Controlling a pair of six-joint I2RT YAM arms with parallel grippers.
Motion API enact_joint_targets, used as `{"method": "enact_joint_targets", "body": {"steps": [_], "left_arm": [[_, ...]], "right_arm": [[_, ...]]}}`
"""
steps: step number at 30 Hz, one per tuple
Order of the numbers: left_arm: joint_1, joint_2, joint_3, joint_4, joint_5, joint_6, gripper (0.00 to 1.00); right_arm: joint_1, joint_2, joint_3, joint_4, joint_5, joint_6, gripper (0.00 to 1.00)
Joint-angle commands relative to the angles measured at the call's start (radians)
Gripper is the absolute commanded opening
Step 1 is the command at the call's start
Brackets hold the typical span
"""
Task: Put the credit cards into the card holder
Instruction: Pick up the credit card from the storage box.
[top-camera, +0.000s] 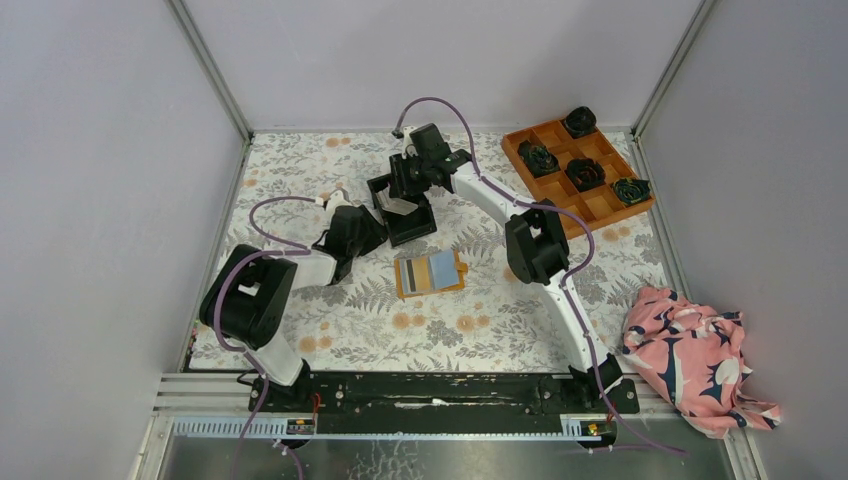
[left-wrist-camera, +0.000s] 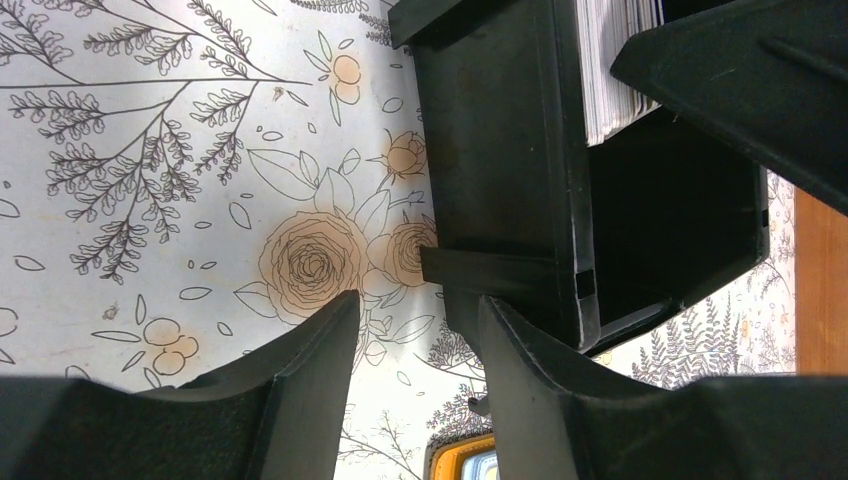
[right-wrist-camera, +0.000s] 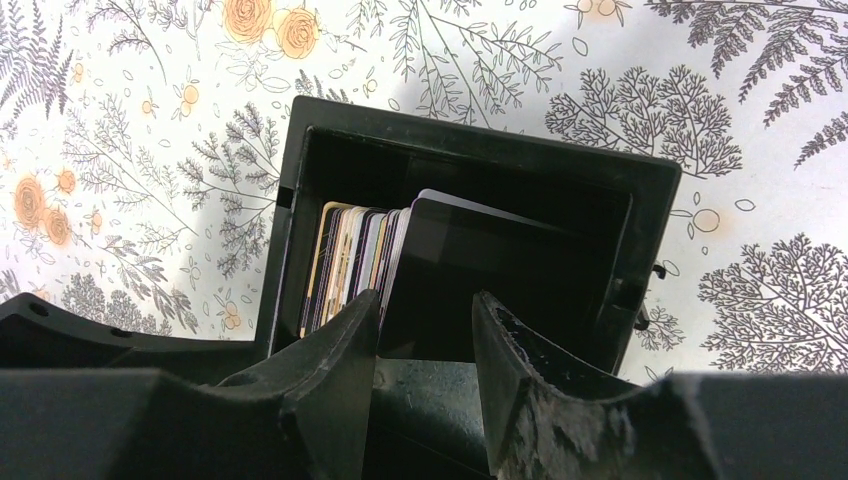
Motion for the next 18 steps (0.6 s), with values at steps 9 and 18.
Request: {"method": "enact_joint_targets", "body": {"steps": [9, 18], "left_arm": [[0.006, 0.021, 0.039, 0.065, 0.024, 0.007, 0.54], [0.007, 0.02, 0.039, 0.064, 0.022, 0.01, 0.53]], "right_arm": [[0.023, -0.064, 0.005, 0.01, -0.053, 0.035, 0.45], [0.036, -0.086, 0.003, 0.012, -0.047, 0.04, 0.44]]}}
